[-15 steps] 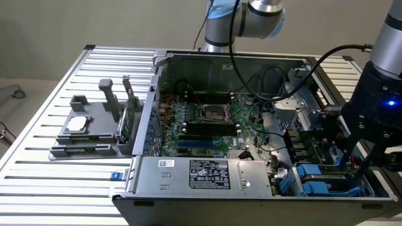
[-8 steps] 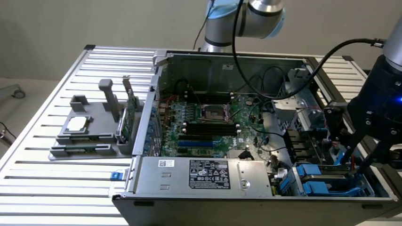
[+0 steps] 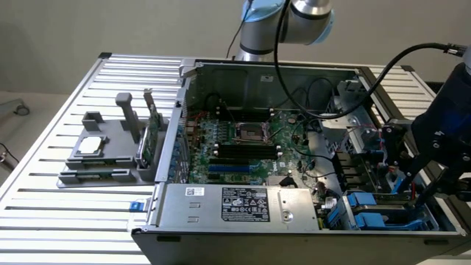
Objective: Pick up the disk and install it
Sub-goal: 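Insert the second disk wire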
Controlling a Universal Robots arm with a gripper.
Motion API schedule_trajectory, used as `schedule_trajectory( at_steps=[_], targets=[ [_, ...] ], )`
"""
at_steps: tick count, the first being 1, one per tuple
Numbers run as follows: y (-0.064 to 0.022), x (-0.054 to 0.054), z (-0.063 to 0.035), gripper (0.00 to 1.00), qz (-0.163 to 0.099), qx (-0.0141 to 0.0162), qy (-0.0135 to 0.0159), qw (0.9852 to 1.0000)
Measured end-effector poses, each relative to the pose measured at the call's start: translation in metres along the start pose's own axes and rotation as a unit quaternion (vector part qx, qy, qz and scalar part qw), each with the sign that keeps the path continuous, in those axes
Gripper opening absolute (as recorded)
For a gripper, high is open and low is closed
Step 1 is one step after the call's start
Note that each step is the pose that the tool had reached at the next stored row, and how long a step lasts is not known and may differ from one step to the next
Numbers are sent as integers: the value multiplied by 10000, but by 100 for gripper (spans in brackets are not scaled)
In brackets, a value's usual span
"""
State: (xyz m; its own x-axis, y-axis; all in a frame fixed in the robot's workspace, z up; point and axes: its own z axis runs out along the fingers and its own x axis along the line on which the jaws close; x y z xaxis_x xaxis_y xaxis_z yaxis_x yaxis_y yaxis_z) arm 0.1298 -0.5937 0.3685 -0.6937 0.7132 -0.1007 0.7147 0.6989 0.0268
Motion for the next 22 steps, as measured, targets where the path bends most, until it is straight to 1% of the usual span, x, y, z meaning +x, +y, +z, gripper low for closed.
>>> schedule_trajectory(
  at_steps=[2,4,5,6,7,9,10,11,12,13,17,22],
  targets=[
    [-11,-28,-2,31,0,12,59,10000],
    [-19,-58,-5,31,1,22,111,9999],
    [-21,-73,-5,31,2,23,138,9999],
    [-22,-88,-4,31,3,15,169,9999],
    [-23,-103,-2,31,5,-5,203,9998],
    [-26,-126,0,31,12,-59,271,9996],
    [-29,-134,1,31,16,-92,305,9995],
    [-33,-140,2,31,21,-115,329,9994],
    [-38,-146,3,31,27,-130,345,9993],
    [-43,-152,5,31,37,-136,352,9993],
    [-73,-184,28,31,100,-135,353,9992],
    [-99,-201,109,31,287,-124,346,9989]
  ],
)
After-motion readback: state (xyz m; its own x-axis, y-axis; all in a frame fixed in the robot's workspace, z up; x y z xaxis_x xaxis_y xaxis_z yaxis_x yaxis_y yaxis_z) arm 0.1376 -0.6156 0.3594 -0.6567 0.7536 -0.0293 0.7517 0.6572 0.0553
